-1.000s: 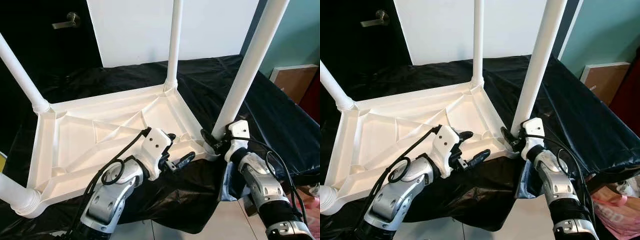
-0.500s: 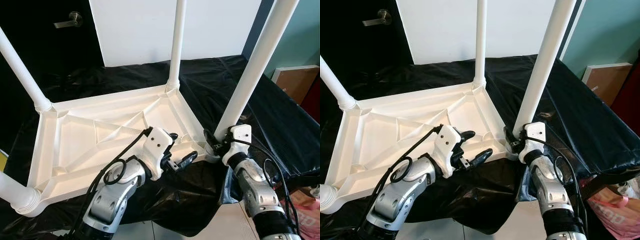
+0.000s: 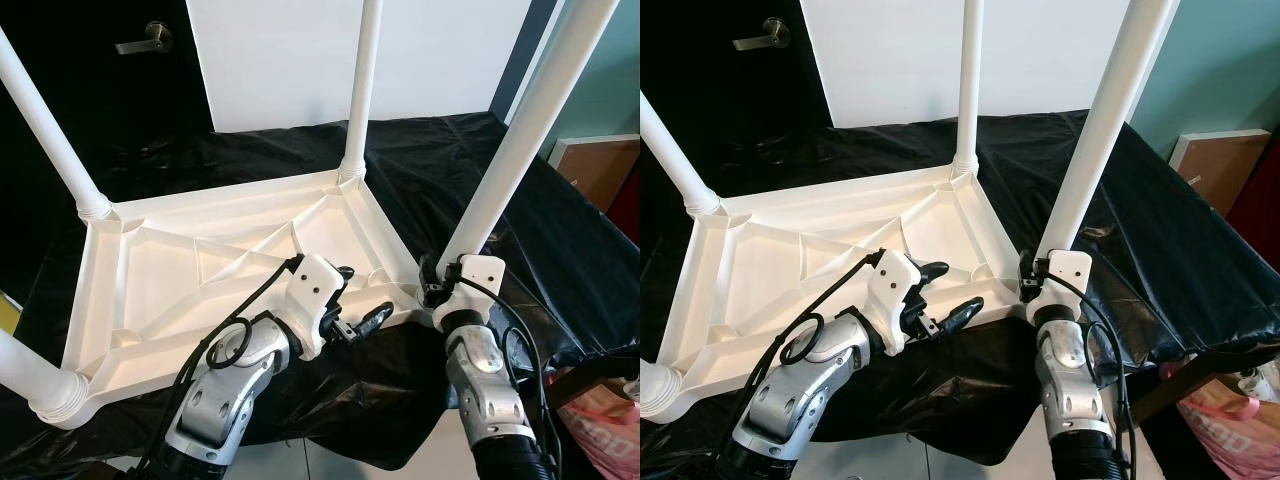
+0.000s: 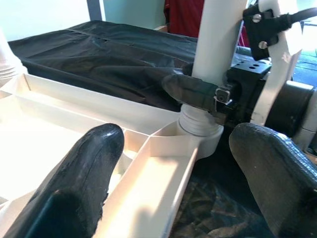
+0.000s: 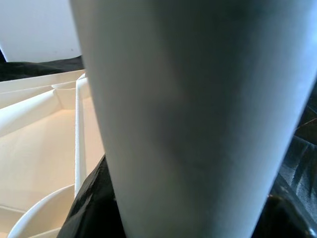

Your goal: Building children table

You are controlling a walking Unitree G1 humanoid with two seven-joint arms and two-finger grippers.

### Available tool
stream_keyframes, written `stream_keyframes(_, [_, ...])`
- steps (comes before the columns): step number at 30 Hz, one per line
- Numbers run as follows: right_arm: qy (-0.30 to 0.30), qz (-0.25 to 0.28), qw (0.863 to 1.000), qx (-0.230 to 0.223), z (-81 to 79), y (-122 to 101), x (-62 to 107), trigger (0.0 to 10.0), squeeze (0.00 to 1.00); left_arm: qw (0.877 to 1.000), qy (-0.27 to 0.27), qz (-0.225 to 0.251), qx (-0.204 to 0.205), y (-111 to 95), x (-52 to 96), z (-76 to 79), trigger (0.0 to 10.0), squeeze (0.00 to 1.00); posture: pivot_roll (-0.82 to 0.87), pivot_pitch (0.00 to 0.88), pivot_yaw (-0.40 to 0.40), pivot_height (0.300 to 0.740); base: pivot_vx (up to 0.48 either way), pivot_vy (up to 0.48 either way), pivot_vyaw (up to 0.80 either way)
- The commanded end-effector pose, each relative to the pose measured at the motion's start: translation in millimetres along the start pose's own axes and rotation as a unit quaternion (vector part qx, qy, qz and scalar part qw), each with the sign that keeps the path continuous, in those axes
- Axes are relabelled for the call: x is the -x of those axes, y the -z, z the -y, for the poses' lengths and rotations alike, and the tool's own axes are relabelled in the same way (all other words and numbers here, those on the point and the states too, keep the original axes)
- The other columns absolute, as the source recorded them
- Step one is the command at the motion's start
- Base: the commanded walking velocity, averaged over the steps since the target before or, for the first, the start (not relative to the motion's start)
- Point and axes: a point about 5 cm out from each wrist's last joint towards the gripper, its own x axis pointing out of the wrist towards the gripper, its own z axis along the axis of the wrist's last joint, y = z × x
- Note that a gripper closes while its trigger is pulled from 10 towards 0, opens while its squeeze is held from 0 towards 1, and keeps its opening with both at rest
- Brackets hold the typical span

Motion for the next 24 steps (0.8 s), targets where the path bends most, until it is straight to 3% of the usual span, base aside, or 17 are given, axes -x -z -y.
stream_keyframes(1, [0.027,-0.028,0.999,-0.030,3.6,11,6.1,10.0,0.00,1.000,-0.009,-0.007,0.004,2,-0.5,-2.0,10.0,0.00,-0.12,0.003,-0.018,0.740,0.000,0.000,0.00])
stream_keyframes(12, [0.017,-0.009,0.999,-0.027,-2.0,5,4.8,10.0,0.00,1.000,0.000,-0.006,-0.001,0,-2.7,-4.7,10.0,0.00,-0.13,0.000,-0.002,0.740,0.000,0.000,0.00])
stream_keyframes(13, [0.007,-0.003,1.000,-0.028,-2.6,3,5.0,10.0,1.00,1.000,0.001,-0.006,-0.002,0,-2.9,-4.8,10.0,0.00,-0.13,0.000,0.004,0.740,0.000,0.000,0.00])
stream_keyframes(15, [0.007,-0.003,1.000,-0.028,-2.6,3,5.0,10.0,1.00,1.000,0.001,-0.006,-0.002,0,-2.9,-4.8,10.0,0.00,-0.13,0.000,0.004,0.740,0.000,0.000,0.00])
stream_keyframes(17, [-0.057,0.019,0.998,-0.019,-0.3,-5,6.7,10.0,1.00,1.000,0.004,-0.006,-0.004,0,-3.4,-5.9,10.0,0.00,-0.13,0.000,0.007,0.740,0.000,0.000,0.00])
stream_keyframes(23, [-0.134,0.022,0.991,0.007,9.1,-9,7.8,10.0,1.00,1.000,0.005,-0.006,-0.005,-1,-3.9,-6.7,10.0,0.00,-0.13,0.000,0.009,0.740,0.000,0.000,0.00])
stream_keyframes(24, [-0.158,0.017,0.987,0.012,12.0,-9,7.1,10.0,0.27,1.000,0.006,-0.006,-0.005,-1,-3.8,-6.4,10.0,0.00,-0.13,0.000,0.009,0.740,0.000,0.000,0.00])
